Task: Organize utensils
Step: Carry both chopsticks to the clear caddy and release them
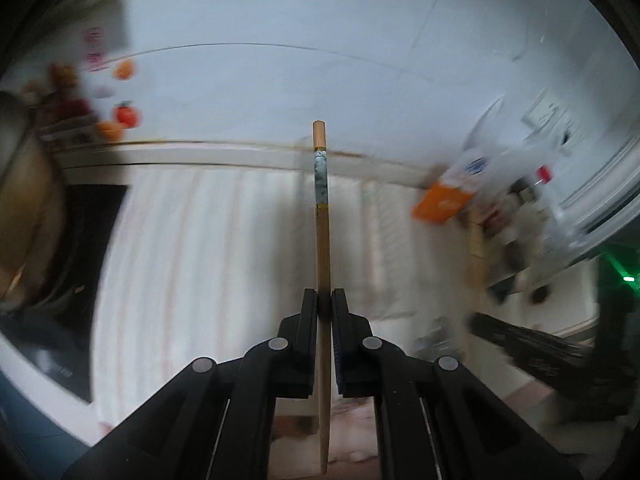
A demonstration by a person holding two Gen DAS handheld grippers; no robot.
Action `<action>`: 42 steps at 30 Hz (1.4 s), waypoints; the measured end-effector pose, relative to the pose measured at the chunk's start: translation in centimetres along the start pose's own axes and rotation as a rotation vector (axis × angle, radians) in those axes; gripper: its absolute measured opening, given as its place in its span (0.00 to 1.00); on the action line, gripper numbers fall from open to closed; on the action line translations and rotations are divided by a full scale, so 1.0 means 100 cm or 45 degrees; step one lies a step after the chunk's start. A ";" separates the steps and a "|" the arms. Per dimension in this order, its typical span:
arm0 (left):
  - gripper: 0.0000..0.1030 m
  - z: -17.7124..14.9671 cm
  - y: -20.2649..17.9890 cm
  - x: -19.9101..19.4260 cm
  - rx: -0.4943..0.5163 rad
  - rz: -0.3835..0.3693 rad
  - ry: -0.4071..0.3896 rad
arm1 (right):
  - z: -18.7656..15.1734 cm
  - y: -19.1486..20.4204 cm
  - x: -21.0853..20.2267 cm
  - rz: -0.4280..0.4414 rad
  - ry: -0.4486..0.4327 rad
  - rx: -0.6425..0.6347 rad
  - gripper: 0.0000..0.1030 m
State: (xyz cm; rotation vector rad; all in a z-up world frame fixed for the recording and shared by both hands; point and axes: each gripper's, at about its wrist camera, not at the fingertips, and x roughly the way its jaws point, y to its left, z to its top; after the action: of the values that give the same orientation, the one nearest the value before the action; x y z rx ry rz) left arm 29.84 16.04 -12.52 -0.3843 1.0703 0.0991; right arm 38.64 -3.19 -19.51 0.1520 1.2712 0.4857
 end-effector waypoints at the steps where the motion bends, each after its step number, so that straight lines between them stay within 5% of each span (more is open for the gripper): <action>1: 0.04 0.012 -0.003 0.005 -0.006 -0.019 0.013 | 0.015 0.001 0.005 0.016 0.008 0.011 0.06; 10: 0.04 0.086 -0.008 0.110 -0.042 0.003 0.262 | 0.109 0.009 0.071 0.025 0.100 0.077 0.06; 22: 0.08 0.099 0.001 0.173 -0.075 0.072 0.456 | 0.138 0.010 0.143 -0.062 0.284 0.013 0.08; 24: 0.09 0.099 0.001 0.165 -0.071 0.088 0.431 | 0.137 0.009 0.141 -0.058 0.281 0.013 0.28; 26: 0.26 0.098 0.002 0.153 -0.048 0.151 0.377 | 0.137 0.006 0.133 -0.070 0.247 0.015 0.39; 31: 0.66 0.088 0.003 0.108 0.015 0.290 0.154 | 0.124 -0.003 0.092 -0.114 0.139 0.003 0.43; 35: 1.00 0.071 0.007 0.078 0.036 0.370 -0.021 | 0.101 -0.009 0.058 -0.152 0.022 -0.007 0.58; 42: 1.00 0.008 0.019 0.050 0.061 0.469 -0.089 | 0.029 -0.017 0.034 -0.174 -0.078 -0.014 0.64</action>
State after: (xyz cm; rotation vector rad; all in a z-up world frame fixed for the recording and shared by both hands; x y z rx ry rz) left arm 32.44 17.53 -17.03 -0.1360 1.0632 0.4114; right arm 42.54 -2.78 -22.29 0.0698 1.2101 0.3678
